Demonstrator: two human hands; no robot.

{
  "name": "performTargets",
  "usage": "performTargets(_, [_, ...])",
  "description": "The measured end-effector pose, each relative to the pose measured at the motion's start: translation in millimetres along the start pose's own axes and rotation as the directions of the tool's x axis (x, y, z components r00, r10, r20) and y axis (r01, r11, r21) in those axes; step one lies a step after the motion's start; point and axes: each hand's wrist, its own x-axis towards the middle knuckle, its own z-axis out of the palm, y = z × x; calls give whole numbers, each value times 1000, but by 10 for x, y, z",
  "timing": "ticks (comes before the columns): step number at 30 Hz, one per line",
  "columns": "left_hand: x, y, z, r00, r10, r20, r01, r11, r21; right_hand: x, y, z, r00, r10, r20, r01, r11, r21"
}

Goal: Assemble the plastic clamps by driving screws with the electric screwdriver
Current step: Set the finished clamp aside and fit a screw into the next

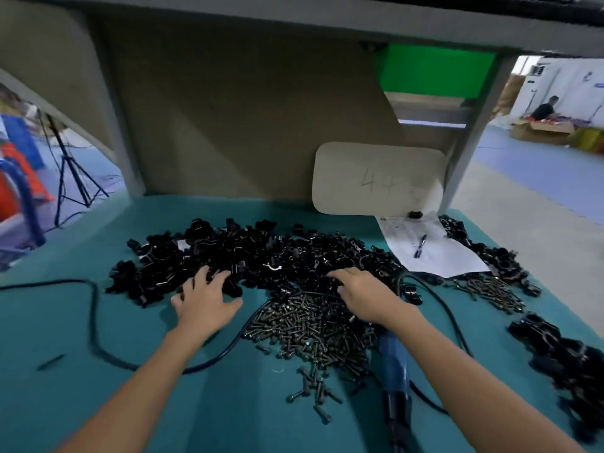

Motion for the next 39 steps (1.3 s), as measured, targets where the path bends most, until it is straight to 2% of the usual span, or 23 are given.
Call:
performTargets(3, [42, -72, 55, 996, 88, -25, -87, 995, 39, 221, -72, 137, 990, 137, -11, -137, 989, -50])
performTargets(7, [96, -58, 46, 994, 101, -35, -100, 995, 26, 320, -95, 225, 968, 223, -111, -233, 969, -80])
performTargets(10, [104, 32, 44, 995, 86, -58, -79, 991, 104, 338, -49, 209, 964, 267, -18, -267, 955, -128])
performTargets(12, [80, 94, 64, 994, 66, -85, -58, 994, 95, 332, 1, 170, 960, 276, 34, -271, 955, -118])
performTargets(15, [7, 133, 128, 982, 85, -171, -80, 996, 31, 320, 99, 152, 960, 281, -13, -281, 953, -114])
performTargets(17, [-41, 125, 143, 950, 135, -281, -145, 989, -15, 297, 152, 150, 954, 297, -47, -301, 949, -93])
performTargets(20, [-122, 147, 55, 905, 183, -385, -286, 930, -229, 244, 145, 130, 949, 288, -129, -298, 952, -71])
performTargets(22, [-221, 237, -60, 945, 101, -310, -263, 799, -542, 177, 79, 98, 928, 253, -272, -260, 966, 14])
performTargets(23, [-272, 301, -112, 979, 31, -200, -168, 675, -718, 122, 25, 73, 911, 254, -325, -218, 965, 145])
performTargets(24, [-329, 358, -134, 998, -24, -52, -33, 516, -856, 47, -45, 55, 903, 272, -334, -156, 929, 335])
performTargets(25, [-399, 400, -138, 994, -37, 106, 112, 346, -932, -51, -133, 43, 908, 291, -303, -88, 837, 541])
performTargets(26, [-482, 429, -141, 971, -14, 237, 235, 198, -952, -160, -228, 46, 917, 300, -263, -25, 700, 713])
performTargets(27, [-571, 443, -144, 943, 27, 330, 327, 89, -941, -274, -313, 72, 927, 302, -221, 19, 553, 833])
performTargets(28, [-666, 450, -146, 918, 71, 389, 389, 22, -921, -388, -388, 120, 940, 290, -177, 43, 413, 910])
performTargets(29, [-759, 453, -145, 903, 105, 416, 419, 1, -908, -504, -457, 180, 955, 266, -132, 53, 284, 957])
performTargets(30, [-840, 463, -137, 899, 120, 420, 421, 23, -907, -612, -515, 241, 967, 236, -95, 55, 172, 984])
performTargets(33, [-1054, 506, -138, 919, 133, 372, 332, 253, -909, -882, -643, 385, 983, 179, -34, 44, -53, 998])
performTargets(36, [-1200, 538, -191, 925, 191, 330, 233, 400, -886, -1054, -733, 447, 985, 172, -21, 46, -141, 989])
performTargets(39, [-1270, 529, -238, 930, 258, 262, 124, 451, -884, -1164, -773, 479, 987, 157, -24, 62, -237, 970])
